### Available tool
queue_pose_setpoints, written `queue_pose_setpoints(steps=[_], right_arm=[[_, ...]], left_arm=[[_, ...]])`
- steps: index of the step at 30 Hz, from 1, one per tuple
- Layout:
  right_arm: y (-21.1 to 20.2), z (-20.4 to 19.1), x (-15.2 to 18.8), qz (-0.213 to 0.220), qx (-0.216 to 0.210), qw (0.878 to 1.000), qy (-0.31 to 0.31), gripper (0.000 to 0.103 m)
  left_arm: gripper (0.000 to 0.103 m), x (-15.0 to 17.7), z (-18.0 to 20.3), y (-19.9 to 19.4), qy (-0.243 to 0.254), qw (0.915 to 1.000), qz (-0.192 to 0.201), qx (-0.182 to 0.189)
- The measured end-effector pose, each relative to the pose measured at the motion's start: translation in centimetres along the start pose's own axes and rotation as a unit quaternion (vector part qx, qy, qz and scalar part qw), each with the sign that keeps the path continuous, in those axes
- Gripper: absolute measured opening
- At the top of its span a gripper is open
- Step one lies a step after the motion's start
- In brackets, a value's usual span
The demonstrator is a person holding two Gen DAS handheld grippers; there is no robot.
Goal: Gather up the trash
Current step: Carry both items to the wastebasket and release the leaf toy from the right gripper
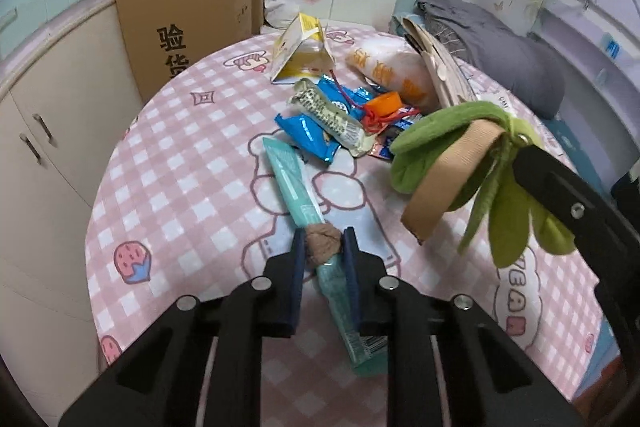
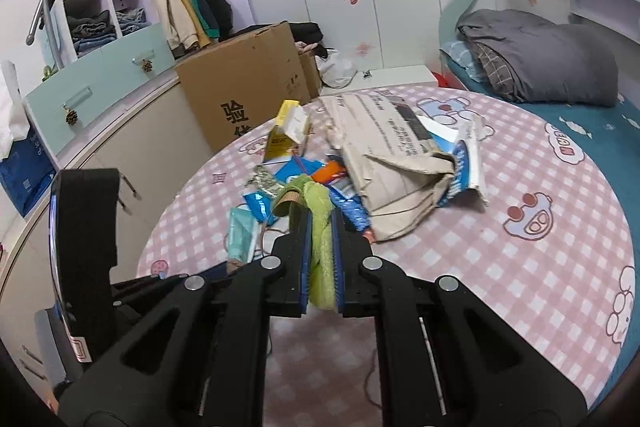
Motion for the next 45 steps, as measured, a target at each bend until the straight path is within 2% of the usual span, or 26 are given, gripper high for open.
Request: queue_pose_setpoints(steps=[5,10,14,19,25,32,34,36,38,40,42,45], right_arm=[[-0.4,-2.4,-0.1,0.002,-0.013,1.000,-0.012,0.009],[-0.6,-6.7,-0.5,0.003,-0.040,0.999,-0.031,0.009],[-0.3,-10.7,-0.6,0.000,-0.066,0.997,-0.045,0.009],[0.4,-17.8,-0.1,-0.015,-0.112,0.990,-0.079,0.009],[2.2,-27.1,2.2,-0.044,-0.160,0.977,-0.133,0.009],[6.3,-36.5,6.7,-0.095,-0.197,0.958,-0.183,0.010],[7.7,-38.7,7.9,-0.098,-0.204,0.955,-0.194,0.010],[9.0,-40.5,8.8,-0.100,-0.218,0.952,-0.193,0.014],[10.5,-41.8,10.0,-0.120,-0.224,0.948,-0.191,0.018],[11.6,-42.4,11.1,-0.133,-0.215,0.948,-0.194,0.027],[12.0,-42.4,11.6,-0.135,-0.209,0.949,-0.193,0.045],[12.3,-42.0,12.1,-0.140,-0.201,0.950,-0.193,0.046]], left_arm=[[0.018,-0.2,-3.0,-2.6,-0.025,0.9991,0.032,0.008],[0.017,-0.5,-6.4,-5.5,-0.058,0.9965,0.060,0.008],[0.018,-0.5,-10.0,-8.1,-0.074,0.9940,0.079,-0.013],[0.017,-0.2,-15.6,-10.7,-0.117,0.9874,0.101,-0.037],[0.017,1.4,-24.7,-12.9,-0.177,0.9740,0.108,-0.091],[0.017,4.8,-35.5,-13.9,-0.257,0.9502,0.097,-0.147],[0.017,5.5,-37.4,-14.0,-0.270,0.9453,0.094,-0.157],[0.018,6.3,-39.6,-13.9,-0.286,0.9394,0.089,-0.168],[0.018,7.0,-41.1,-13.7,-0.298,0.9347,0.084,-0.174],[0.018,7.4,-42.3,-13.5,-0.307,0.9314,0.080,-0.179],[0.018,7.9,-43.4,-13.4,-0.311,0.9283,0.077,-0.190],[0.018,7.9,-43.8,-12.7,-0.309,0.9284,0.070,-0.195]])
Point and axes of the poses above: each gripper's, at about its wrist camera, not at the fingertips, and y roughly the way its jaws point, z to its right, x to its underside, the point moved 9 cm from there along y, roughly the way its jaws point, and after that the axes turned 8 degrees about x, right-handed, at the moved point
